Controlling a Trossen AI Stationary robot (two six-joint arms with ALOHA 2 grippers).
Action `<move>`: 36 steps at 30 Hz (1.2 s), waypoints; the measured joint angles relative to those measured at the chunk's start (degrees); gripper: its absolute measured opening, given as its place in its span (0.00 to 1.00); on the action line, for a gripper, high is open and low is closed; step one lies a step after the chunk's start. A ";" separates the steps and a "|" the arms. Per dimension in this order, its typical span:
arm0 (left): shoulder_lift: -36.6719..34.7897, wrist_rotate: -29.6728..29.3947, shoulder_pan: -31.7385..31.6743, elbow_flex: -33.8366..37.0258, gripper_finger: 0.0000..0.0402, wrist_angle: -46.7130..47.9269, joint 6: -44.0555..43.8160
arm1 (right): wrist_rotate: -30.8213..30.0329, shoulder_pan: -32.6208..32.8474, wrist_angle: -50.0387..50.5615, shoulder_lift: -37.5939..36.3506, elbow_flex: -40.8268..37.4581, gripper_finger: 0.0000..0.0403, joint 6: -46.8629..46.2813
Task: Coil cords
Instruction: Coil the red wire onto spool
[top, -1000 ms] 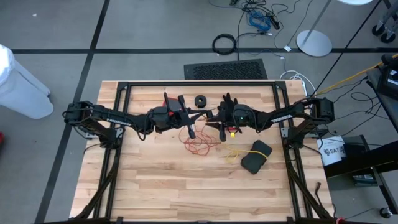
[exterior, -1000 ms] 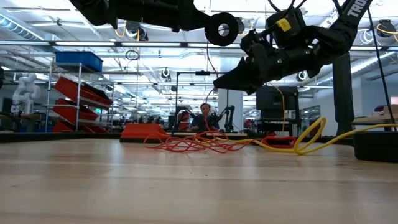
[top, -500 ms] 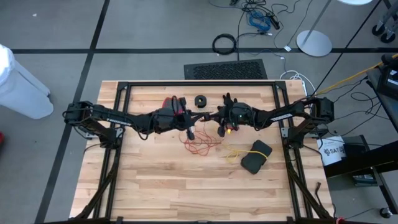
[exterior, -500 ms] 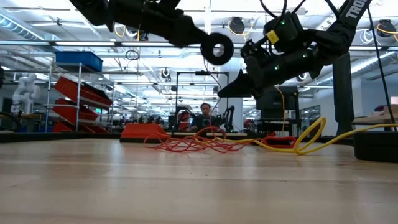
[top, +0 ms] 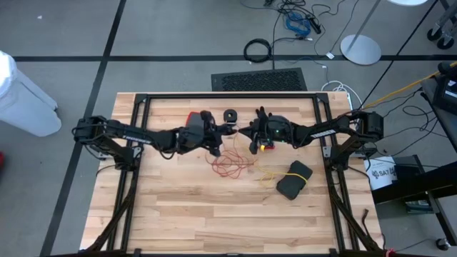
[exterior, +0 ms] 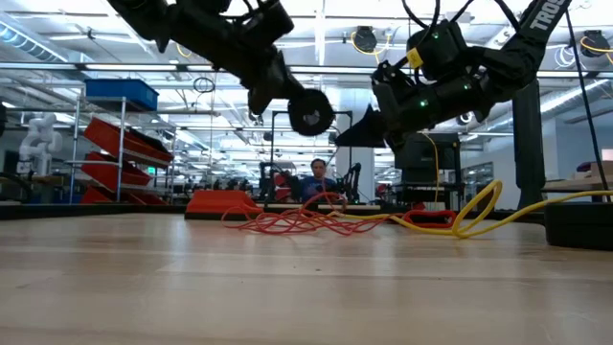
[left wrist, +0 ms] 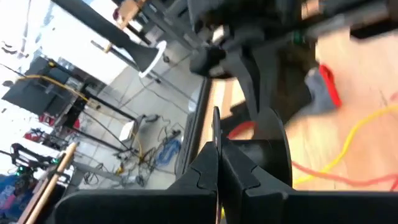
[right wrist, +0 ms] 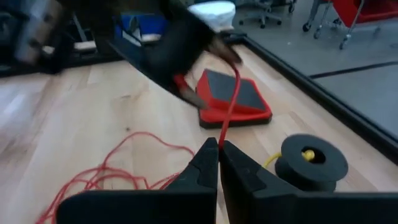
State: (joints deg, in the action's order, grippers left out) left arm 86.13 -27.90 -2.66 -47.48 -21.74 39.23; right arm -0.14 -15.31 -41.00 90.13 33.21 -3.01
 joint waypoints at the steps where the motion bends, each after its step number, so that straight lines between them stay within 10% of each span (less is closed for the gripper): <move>1: 0.00 0.00 -0.34 0.00 0.00 0.81 -0.38 | 0.00 0.00 -0.66 0.00 0.00 0.00 0.00; 25: 8.71 0.02 -3.69 -1.64 0.00 -16.77 0.14 | 2.34 4.40 -9.55 0.04 2.83 0.00 1.30; 36: 9.14 -1.01 -5.29 -2.75 0.00 -23.08 -11.54 | -16.57 8.35 -8.33 0.04 3.69 0.00 10.54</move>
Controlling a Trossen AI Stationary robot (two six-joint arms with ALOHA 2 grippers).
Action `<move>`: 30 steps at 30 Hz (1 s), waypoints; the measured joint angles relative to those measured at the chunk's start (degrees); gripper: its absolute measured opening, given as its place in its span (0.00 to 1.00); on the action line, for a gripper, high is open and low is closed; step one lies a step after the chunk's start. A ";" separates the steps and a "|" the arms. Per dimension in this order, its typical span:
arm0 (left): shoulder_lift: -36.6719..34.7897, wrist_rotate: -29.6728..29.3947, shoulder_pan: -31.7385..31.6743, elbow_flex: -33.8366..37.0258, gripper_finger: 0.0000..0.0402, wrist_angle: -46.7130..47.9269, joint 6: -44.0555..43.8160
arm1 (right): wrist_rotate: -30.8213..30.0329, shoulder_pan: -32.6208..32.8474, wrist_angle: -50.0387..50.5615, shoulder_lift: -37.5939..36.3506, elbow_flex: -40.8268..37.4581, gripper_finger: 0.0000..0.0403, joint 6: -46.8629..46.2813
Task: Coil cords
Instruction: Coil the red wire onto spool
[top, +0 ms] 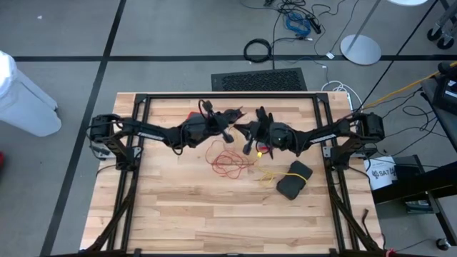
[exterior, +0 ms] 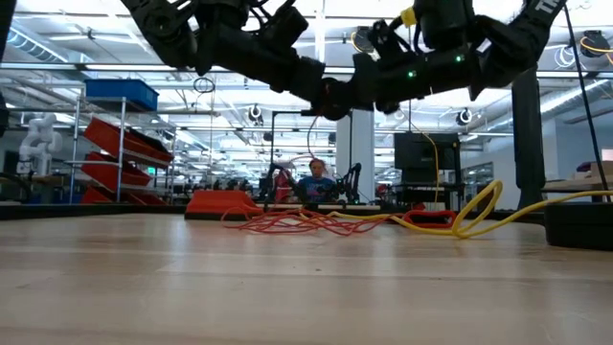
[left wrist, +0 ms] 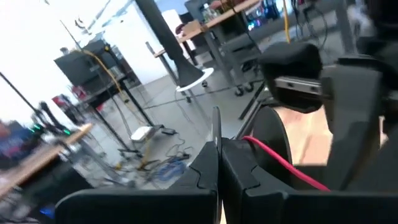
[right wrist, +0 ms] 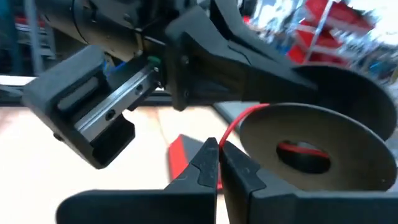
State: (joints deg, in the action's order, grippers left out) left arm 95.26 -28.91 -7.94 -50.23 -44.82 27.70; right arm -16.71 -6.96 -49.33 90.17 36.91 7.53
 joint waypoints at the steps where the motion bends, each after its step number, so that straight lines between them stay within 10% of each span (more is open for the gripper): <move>1: -0.01 0.43 -0.29 -0.15 0.00 -0.04 -1.95 | -1.73 0.62 -0.71 0.00 0.00 0.00 1.34; 30: -1.13 13.90 -2.20 -0.36 0.00 -7.27 -13.96 | -6.77 1.34 -7.18 6.38 -0.09 0.11 7.26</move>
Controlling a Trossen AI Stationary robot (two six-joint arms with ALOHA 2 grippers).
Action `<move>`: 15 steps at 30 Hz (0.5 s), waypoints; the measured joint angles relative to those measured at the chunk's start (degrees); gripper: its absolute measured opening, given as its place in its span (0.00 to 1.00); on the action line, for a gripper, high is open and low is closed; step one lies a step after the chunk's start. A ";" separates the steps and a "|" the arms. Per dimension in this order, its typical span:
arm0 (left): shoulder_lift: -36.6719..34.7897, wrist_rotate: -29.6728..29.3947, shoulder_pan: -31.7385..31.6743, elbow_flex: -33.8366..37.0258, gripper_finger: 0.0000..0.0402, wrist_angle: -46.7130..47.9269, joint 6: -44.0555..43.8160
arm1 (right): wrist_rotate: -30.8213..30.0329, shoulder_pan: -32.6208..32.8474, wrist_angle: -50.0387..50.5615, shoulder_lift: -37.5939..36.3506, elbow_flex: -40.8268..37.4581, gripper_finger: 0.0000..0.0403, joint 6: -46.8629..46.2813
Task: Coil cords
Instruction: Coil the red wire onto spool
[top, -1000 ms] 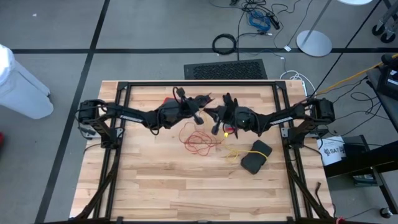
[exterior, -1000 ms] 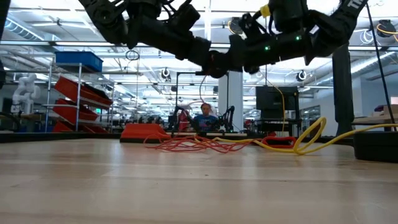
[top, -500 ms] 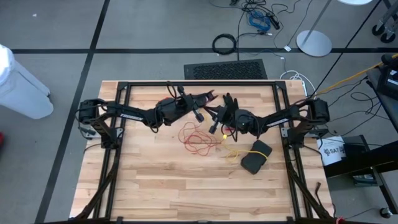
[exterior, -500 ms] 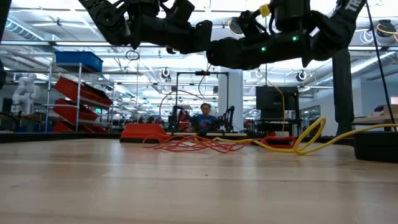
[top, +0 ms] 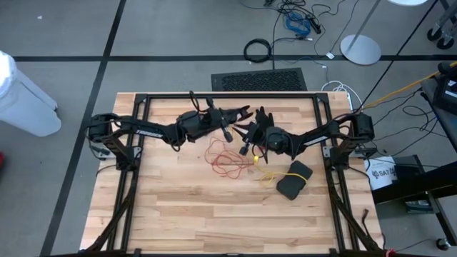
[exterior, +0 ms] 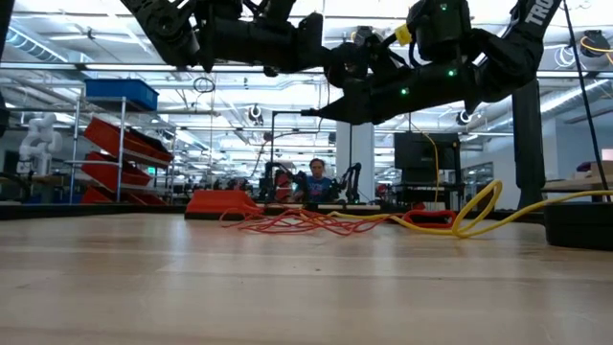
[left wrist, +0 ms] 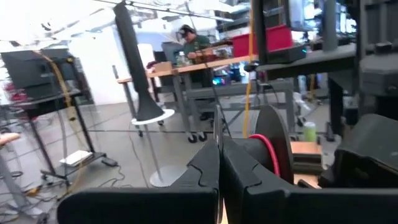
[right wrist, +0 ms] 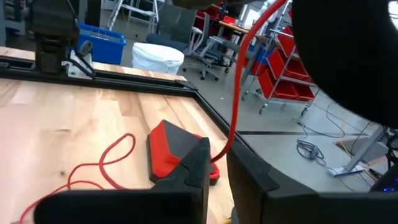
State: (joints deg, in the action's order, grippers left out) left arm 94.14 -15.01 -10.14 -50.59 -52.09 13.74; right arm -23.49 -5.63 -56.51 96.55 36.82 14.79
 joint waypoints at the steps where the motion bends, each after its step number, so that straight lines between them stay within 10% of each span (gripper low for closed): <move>1: -0.09 0.52 -0.01 0.01 0.00 0.44 -0.01 | 0.00 0.02 0.09 0.00 0.00 0.11 0.06; 15: -6.33 4.36 0.14 0.78 0.00 4.05 0.11 | 3.10 -0.27 0.14 -0.02 0.00 0.10 -0.55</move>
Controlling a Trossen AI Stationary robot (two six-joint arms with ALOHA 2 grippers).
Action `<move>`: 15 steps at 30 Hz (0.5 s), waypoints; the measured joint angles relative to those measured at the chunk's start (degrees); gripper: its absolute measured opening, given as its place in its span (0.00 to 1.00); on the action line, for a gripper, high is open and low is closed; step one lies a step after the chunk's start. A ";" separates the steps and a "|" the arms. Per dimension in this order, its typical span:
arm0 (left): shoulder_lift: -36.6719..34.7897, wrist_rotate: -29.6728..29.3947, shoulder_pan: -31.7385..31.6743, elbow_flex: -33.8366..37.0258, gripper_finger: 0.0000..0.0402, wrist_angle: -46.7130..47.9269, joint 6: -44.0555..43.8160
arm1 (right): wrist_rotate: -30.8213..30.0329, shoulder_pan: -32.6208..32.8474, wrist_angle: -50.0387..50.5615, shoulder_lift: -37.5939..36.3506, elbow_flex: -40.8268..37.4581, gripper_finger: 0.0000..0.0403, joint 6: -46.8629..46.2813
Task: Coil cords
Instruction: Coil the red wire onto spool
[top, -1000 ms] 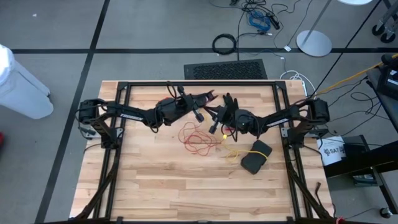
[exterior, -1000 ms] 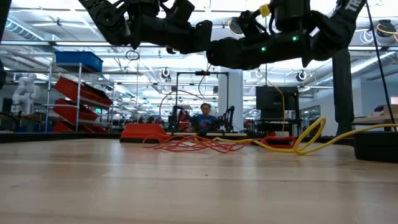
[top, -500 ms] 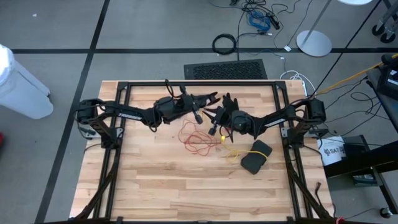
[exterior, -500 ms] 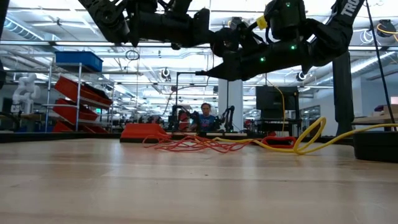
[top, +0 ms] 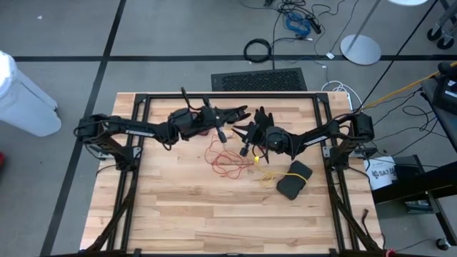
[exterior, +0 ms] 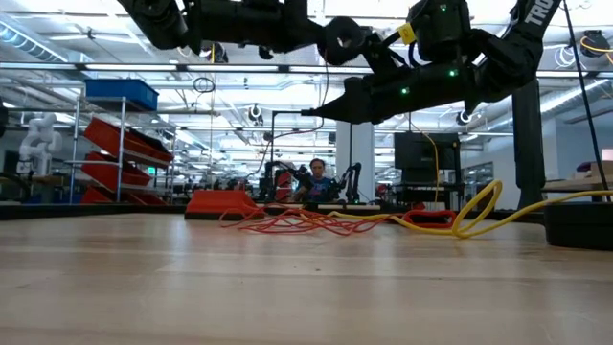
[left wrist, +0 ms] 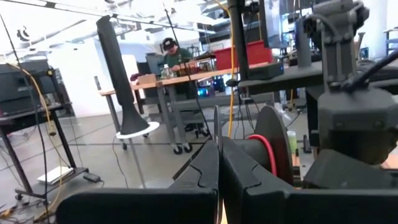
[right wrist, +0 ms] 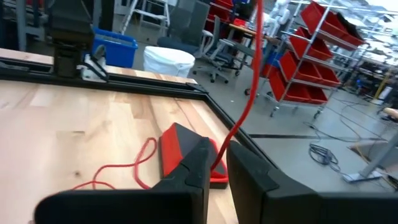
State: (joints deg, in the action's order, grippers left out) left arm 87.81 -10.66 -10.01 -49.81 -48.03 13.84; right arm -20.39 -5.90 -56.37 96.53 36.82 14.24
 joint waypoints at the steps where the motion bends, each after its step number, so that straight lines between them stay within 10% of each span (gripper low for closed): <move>1: -0.49 0.06 0.01 0.00 0.00 0.26 0.00 | 0.44 -0.03 0.01 0.00 0.00 0.10 -0.18; 15: -4.91 6.08 0.01 0.09 0.00 7.86 0.14 | 1.23 -0.14 2.64 -0.09 0.04 0.10 -1.53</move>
State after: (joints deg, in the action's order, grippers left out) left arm 82.89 -4.58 -10.00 -49.71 -40.18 13.98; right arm -19.16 -6.04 -53.74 96.44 36.86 12.71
